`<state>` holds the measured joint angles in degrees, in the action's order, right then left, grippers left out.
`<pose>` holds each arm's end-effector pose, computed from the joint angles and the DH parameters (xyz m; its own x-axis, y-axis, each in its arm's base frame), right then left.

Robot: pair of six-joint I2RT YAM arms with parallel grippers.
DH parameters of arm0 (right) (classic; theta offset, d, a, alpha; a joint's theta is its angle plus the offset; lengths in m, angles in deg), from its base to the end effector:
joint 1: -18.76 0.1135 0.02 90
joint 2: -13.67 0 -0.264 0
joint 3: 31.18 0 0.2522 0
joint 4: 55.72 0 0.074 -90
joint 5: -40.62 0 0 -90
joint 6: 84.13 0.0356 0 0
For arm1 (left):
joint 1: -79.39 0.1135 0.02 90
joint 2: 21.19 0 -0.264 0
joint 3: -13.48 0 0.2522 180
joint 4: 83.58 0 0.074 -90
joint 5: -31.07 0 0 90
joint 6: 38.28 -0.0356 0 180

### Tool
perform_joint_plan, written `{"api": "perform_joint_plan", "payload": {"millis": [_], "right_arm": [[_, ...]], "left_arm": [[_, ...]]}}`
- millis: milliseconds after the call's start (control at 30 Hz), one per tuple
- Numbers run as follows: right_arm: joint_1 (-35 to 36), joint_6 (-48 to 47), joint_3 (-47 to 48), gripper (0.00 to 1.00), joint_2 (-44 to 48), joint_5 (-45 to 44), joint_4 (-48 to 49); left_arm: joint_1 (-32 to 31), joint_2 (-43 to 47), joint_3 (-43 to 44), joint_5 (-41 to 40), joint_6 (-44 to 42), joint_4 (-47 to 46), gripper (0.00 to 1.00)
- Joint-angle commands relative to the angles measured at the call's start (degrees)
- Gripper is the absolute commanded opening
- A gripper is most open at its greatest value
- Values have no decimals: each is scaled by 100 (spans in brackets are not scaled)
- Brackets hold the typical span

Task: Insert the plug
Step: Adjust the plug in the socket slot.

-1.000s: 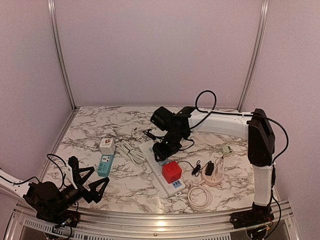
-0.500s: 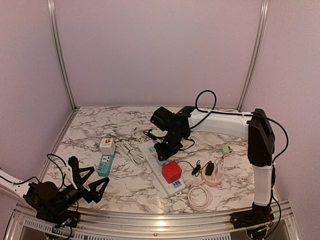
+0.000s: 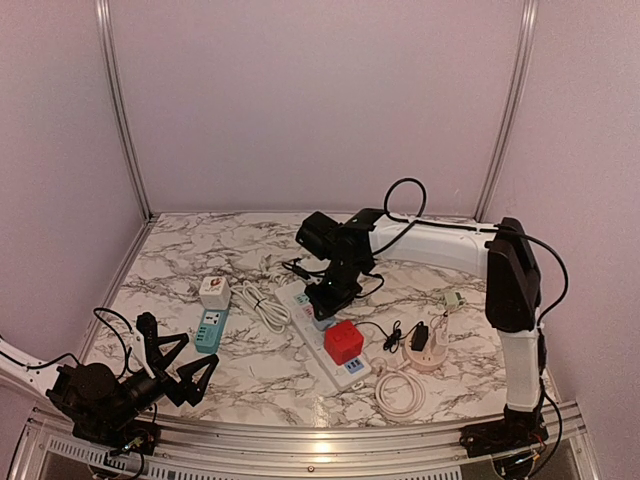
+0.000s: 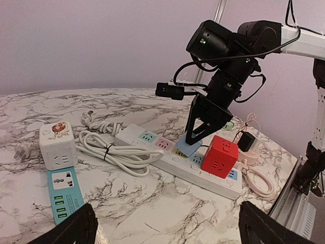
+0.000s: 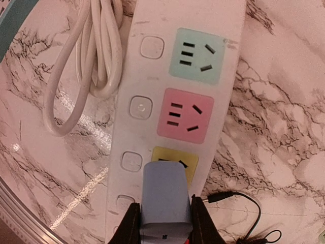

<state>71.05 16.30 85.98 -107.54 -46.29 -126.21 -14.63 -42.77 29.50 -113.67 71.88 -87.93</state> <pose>0.2661 0.3473 0.2159 -0.7244 -0.6414 -0.2528 -0.6788 0.7275 0.0994 0.0206 -0.1218 0.1842 -0.2168 -0.2469 -0.9445 0.5948 0.7337 -0.3284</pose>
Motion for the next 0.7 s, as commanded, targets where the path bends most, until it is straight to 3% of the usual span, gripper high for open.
{"api": "perform_joint_plan", "payload": {"millis": [0, 667], "right_arm": [[46, -224, 24, 6, -492, -267, 206], [48, -239, 198, 4, -808, -283, 457]], "left_arm": [[-28, 134, -1, -116, -63, -121, 99], [-24, 181, 23, -125, -53, -51, 99]]}}
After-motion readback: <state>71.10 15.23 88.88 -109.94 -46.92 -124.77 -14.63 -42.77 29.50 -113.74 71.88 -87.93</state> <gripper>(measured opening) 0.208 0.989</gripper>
